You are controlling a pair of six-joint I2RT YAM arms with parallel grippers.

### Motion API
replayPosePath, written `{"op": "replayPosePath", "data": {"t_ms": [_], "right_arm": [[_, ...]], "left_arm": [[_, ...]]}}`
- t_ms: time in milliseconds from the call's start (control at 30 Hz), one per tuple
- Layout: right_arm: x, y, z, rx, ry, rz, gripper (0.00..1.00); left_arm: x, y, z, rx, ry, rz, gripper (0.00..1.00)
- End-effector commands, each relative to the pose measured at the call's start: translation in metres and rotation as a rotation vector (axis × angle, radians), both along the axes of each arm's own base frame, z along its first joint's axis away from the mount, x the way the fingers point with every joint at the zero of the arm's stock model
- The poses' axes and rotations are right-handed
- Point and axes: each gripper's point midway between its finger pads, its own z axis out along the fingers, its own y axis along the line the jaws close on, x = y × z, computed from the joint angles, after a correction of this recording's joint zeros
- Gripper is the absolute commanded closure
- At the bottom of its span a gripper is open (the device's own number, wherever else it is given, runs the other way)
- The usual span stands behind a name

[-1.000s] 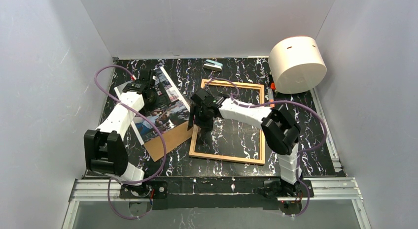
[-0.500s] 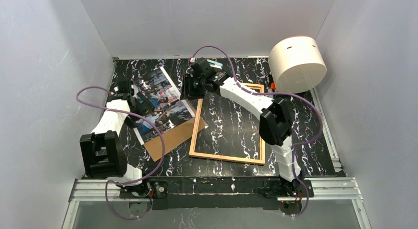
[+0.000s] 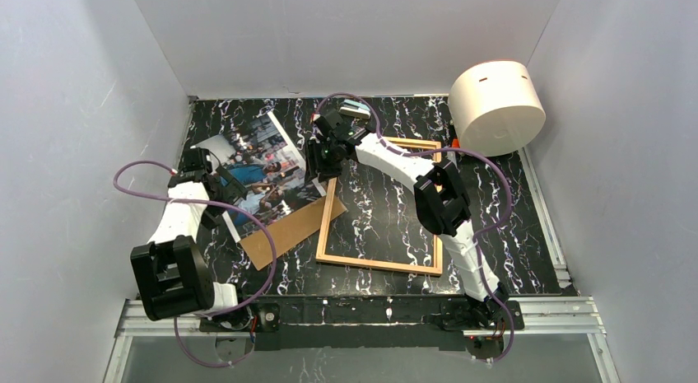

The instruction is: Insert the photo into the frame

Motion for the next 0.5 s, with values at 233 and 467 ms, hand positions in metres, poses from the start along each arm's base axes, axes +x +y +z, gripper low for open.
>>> {"op": "replayPosePath", "data": {"t_ms": [233,467], "right_arm": [[0.002,-0.013,-0.051,-0.046,0.097,-0.011,0.42],[0.006,-0.028,-0.061,-0.080,0.114,-0.045,0.41]], "left_arm": [[0.035,-0.053,0.036,-0.241,-0.294,-0.233,0.09],[0.026,-0.074,0.000,-0.401,-0.207,-0.223,0.15]]}}
